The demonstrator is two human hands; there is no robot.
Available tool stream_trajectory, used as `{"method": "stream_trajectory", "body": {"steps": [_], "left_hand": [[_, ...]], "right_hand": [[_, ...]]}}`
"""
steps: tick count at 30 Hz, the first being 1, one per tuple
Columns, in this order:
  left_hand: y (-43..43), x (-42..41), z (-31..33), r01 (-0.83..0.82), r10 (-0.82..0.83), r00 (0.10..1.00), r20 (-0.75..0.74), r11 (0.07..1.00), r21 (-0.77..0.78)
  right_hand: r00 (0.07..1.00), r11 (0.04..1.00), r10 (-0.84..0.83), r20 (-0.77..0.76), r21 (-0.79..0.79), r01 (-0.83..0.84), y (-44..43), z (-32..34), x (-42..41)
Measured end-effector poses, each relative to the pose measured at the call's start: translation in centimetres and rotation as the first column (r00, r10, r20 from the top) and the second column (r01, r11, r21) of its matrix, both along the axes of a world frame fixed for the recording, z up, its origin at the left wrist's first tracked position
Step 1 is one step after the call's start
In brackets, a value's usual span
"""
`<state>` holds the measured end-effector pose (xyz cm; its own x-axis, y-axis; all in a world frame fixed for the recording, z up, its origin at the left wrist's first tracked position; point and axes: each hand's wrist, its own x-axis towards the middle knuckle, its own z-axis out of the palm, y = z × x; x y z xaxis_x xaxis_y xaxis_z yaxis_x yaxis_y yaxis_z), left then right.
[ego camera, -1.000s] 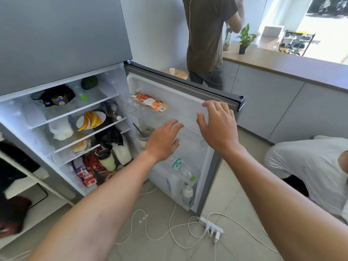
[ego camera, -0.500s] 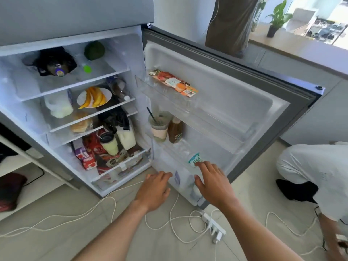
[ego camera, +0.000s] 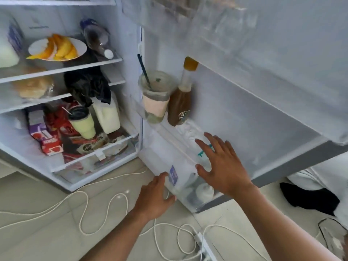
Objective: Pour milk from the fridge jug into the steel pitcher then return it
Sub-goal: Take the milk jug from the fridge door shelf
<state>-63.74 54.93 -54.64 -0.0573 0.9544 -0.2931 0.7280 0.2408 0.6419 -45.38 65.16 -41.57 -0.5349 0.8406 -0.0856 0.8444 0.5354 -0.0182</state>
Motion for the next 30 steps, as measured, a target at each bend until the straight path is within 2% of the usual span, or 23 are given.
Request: {"method": "stream_trajectory", "body": {"steps": [7,14,15,18,19,22,25,28,30], "left_hand": [[2.2,2.7,-5.6,-0.118,0.117,0.981,0.156,0.993,-0.004],[6.0,4.4,-7.3,-0.228,0.206,0.955,0.212,0.970,0.084],[6.4,4.7,-7.3,-0.257,0.230,0.952,0.202,0.959,0.122],[6.7,6.1,-7.8,-0.315,0.282,0.949,0.141,0.871,0.377],[6.6,6.8,-7.9,-0.320,0.285,0.947,0.146,0.861,0.396],[6.1,9.4,-8.3,-0.326,0.260,0.928,0.266,0.914,0.241],[6.3,11.8,-8.5,-0.380,0.333,0.815,0.474,0.925,0.003],[6.9,13.6,-8.4,-0.426,0.415,0.736,0.534,0.898,-0.111],[7.4,14.6,-8.0,-0.434,0.458,0.634,0.623,0.877,-0.204]], "right_hand": [[0.990,1.000,0.023,-0.137,0.009,-0.022,1.0,-0.4,1.2],[0.989,0.999,0.046,-0.142,0.021,-0.043,1.7,-0.8,1.9],[0.988,0.999,0.049,-0.147,0.022,-0.046,1.8,-0.9,2.0],[0.988,0.999,0.053,-0.146,0.018,-0.051,1.9,-0.9,2.1],[0.988,0.999,0.054,-0.146,0.015,-0.052,2.0,-0.8,2.1],[0.985,0.999,0.054,-0.165,0.007,-0.053,2.0,-0.9,2.1],[0.985,0.999,0.052,-0.166,0.007,-0.051,2.2,-0.9,2.1],[0.985,0.998,0.057,-0.162,0.007,-0.057,2.2,-0.9,2.2],[0.984,0.998,0.062,-0.165,0.008,-0.061,2.2,-0.9,2.2]]}}
